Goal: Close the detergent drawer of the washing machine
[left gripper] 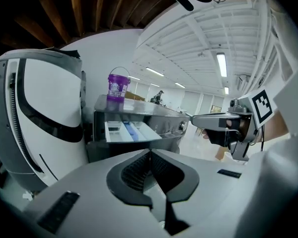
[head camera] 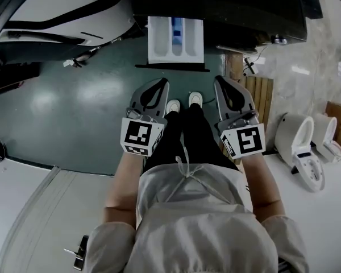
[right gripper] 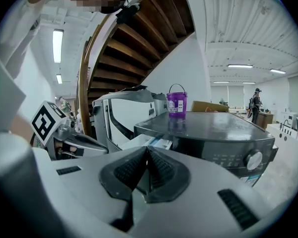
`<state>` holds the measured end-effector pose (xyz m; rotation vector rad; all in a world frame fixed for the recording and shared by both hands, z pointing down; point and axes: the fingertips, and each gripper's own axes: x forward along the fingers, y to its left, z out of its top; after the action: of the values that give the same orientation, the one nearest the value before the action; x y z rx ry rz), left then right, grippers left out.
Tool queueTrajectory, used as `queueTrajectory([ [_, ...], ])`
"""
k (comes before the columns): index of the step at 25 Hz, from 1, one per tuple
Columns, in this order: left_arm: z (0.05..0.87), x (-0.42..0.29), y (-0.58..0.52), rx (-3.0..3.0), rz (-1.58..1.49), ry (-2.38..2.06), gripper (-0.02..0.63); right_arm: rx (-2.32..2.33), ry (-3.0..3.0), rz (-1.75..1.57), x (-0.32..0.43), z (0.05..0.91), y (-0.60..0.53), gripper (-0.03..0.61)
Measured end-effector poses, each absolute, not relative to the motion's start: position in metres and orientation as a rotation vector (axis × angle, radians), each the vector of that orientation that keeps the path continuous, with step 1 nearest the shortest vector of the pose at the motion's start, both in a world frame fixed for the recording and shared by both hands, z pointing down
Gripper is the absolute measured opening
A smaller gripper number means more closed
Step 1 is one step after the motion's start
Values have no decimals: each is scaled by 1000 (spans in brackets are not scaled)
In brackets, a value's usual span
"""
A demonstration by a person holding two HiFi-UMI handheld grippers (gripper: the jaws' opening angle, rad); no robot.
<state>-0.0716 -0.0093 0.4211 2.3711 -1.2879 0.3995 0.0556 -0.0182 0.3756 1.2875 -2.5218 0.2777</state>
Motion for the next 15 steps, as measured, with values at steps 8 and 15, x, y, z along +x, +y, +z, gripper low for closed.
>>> queueTrajectory([
  [8,461,-68,-26,2271,355,-1369,23,1282,-2481,302,64,411,-29,8],
  [15,463,-68,-30,2277,365,-1401,21,1342,-2476,298,66,409,-42,7],
])
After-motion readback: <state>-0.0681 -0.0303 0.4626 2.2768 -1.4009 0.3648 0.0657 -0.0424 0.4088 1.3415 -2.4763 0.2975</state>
